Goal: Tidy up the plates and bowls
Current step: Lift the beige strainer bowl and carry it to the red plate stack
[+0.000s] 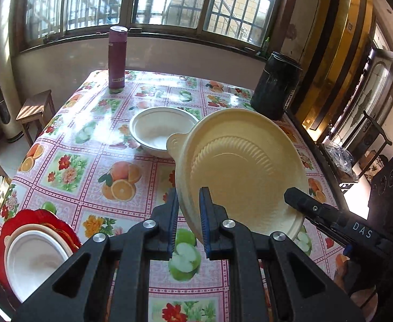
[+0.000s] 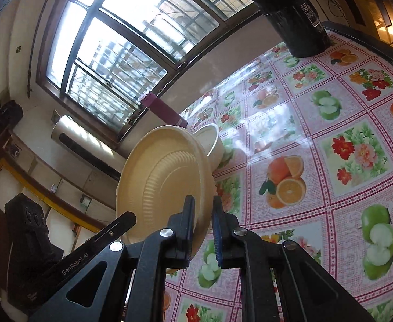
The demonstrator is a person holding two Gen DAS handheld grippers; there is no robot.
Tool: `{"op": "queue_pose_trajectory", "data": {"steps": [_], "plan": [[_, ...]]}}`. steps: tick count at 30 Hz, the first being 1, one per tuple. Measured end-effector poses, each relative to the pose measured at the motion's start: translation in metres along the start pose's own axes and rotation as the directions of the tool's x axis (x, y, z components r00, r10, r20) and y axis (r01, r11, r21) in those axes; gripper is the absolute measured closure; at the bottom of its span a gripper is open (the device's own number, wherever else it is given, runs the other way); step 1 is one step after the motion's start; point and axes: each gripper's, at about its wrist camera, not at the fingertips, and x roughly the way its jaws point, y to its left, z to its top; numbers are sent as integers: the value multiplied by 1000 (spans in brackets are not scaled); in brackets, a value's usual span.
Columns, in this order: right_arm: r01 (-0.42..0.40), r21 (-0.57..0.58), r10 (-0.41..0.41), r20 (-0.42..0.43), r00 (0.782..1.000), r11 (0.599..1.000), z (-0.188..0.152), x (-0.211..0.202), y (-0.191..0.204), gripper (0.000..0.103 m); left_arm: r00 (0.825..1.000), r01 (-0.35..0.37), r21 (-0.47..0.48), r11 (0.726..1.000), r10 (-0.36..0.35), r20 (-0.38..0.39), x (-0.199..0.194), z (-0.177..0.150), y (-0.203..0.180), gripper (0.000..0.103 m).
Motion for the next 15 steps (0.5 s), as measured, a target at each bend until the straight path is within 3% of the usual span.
{"op": "queue_pose_trajectory", "data": {"steps": [8, 15], "plan": [[-73, -126, 58, -115, 992, 989, -46, 36, 75, 90, 994, -79, -95, 992, 85, 64, -51, -33, 76, 90], [-141, -228, 90, -222, 971, 963, -89, 73, 136, 90, 977, -183, -165, 969, 198, 82, -91, -62, 130, 90]]}}
